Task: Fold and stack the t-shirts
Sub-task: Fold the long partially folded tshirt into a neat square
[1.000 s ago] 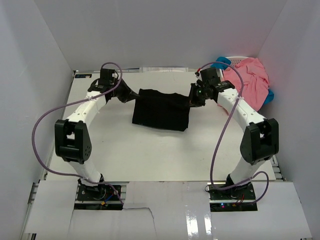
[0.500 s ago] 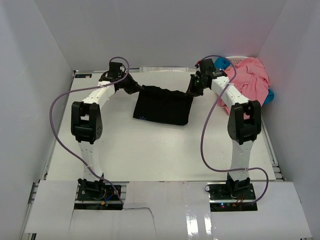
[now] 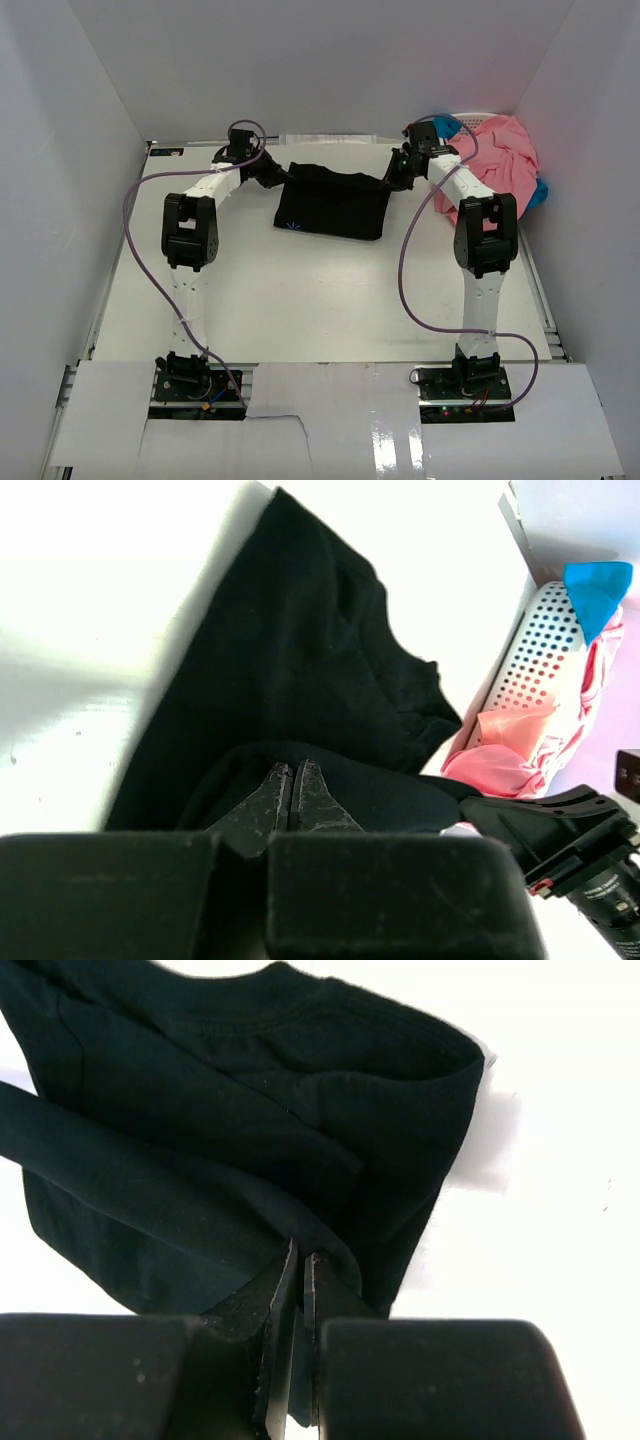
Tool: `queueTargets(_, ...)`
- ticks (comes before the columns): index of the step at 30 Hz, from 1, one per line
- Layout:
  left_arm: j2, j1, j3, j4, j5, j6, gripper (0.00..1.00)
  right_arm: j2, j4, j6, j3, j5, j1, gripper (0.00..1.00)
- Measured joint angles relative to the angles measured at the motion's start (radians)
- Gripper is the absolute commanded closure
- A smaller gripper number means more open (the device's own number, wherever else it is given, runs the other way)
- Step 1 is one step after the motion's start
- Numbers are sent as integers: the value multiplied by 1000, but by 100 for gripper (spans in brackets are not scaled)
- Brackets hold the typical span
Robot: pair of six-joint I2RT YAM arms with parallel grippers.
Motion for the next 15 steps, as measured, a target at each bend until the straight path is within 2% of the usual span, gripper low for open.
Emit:
queueTargets(4,22,0,5,26,8,-14,92,0,55,7,-32,3,-9,92)
queueTargets(5,26,0,7,40,10,-17,84,0,67,9,-41,5,-10,84)
queueTargets(6,28,-1,8,50,11,-21,70,0,79,14,-49,8,-9,77)
queueTargets(7,29,-1,8,58,11,-19,50,0,89,22,-55,14,-9,65)
queueTargets(9,29,0,8,80,4,-21,36,0,106,33,-61,33,-10,58)
queueTargets(10,29,0,8,93,-3,-25,21,0,130,34,-70,43,-11,49)
queueTargets(11,29,0,8,101,-10,-21,18,0,153,41,-79,53,-12,48)
queueTargets(15,20,-1,1,125,-69,-14,17,-30,261,45,-197,106,-14,47)
